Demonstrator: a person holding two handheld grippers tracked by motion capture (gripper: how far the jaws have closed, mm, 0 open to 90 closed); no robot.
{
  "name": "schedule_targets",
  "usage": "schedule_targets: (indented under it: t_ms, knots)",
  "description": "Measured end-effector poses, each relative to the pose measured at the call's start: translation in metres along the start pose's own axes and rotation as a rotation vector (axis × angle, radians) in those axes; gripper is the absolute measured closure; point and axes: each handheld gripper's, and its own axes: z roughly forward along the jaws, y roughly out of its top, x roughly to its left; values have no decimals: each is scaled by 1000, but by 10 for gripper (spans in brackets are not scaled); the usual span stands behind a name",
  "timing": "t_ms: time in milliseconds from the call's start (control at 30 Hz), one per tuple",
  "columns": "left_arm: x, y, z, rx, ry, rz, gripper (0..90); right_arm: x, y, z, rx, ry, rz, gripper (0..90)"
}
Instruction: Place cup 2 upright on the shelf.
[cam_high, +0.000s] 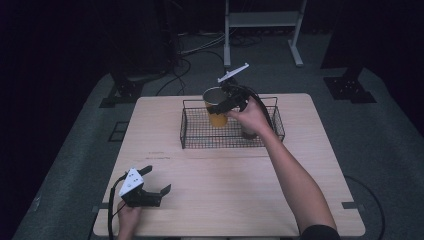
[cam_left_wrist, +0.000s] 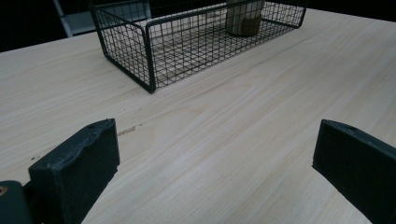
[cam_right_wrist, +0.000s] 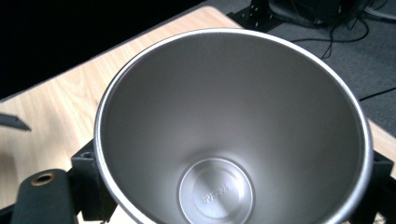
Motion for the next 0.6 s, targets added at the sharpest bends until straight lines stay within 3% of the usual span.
schedule_targets:
  t_ms: [267,600]
  knots:
    - [0,0,0,-1,-2,-1,0,-3,11,12,12,-13,11,135]
    - [0,0,0,-7,-1,-2,0,-8,4,41,48,-27,41,134]
